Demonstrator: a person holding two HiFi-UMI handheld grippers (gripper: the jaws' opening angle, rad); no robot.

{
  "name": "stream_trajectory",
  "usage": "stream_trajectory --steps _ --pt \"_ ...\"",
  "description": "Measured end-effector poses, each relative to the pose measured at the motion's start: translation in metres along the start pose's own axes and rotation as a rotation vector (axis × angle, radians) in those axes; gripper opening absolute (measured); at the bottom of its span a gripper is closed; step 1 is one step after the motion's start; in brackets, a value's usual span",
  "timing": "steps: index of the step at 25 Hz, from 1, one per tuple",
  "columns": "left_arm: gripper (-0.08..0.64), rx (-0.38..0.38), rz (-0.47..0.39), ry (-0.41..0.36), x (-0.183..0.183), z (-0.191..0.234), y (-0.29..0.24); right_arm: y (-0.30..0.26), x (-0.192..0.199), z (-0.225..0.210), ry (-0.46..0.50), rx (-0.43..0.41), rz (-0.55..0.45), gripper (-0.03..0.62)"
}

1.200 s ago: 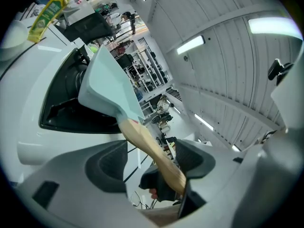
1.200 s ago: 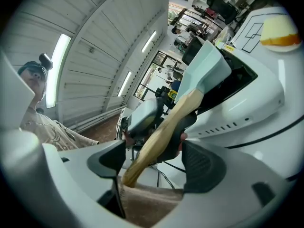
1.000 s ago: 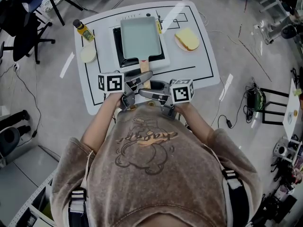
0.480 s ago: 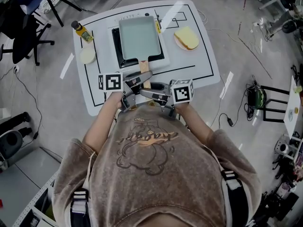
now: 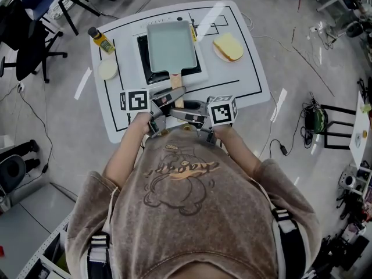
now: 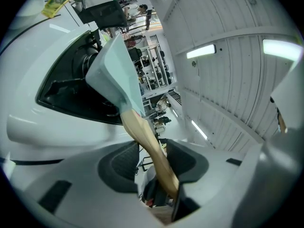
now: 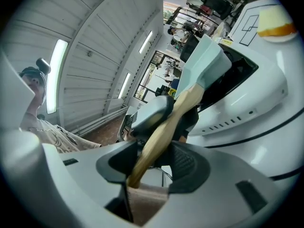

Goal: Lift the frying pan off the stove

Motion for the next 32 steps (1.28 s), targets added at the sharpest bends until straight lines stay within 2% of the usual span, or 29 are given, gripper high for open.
stream_trajectory --steps 11,17,23,26,29,32 --pt "0.184 0.029 -0.018 -0.013 -0.004 -0.012 0.003 -0.002 -0.005 0.013 0.015 0.012 -0.012 0.206" --pt "0.184 0.064 -0.029 -0.022 -0.008 -0.026 0.002 0.002 -0.012 0.026 0.058 0.026 -0.019 0.207" --pt "0.184 0.089 -0.014 -0.053 -0.012 -0.04 -0.007 0.01 -0.02 0.035 0.083 0.03 -0.058 0.207" --pt "0.184 0.071 0.006 -0.071 -0.012 -0.041 -0.011 0.017 -0.022 0.037 0.091 0.043 -0.088 0.207" --pt "0.184 0.088 0.029 -0.074 -0.009 -0.046 -0.02 0.025 -0.022 0.039 0.097 0.06 -0.115 0.209" --pt "0.184 0.139 0.056 -0.065 -0.004 -0.054 -0.032 0.035 -0.022 0.041 0.1 0.079 -0.146 0.21"
Point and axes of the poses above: the fingertips, and each gripper's own axes: y backward along the fingers, z to its left, x out of its underside, the point moved 5 cm from there along y, backward along the fingers, and after that the axes turned 6 degrees about -z, right-handed, at the moved point
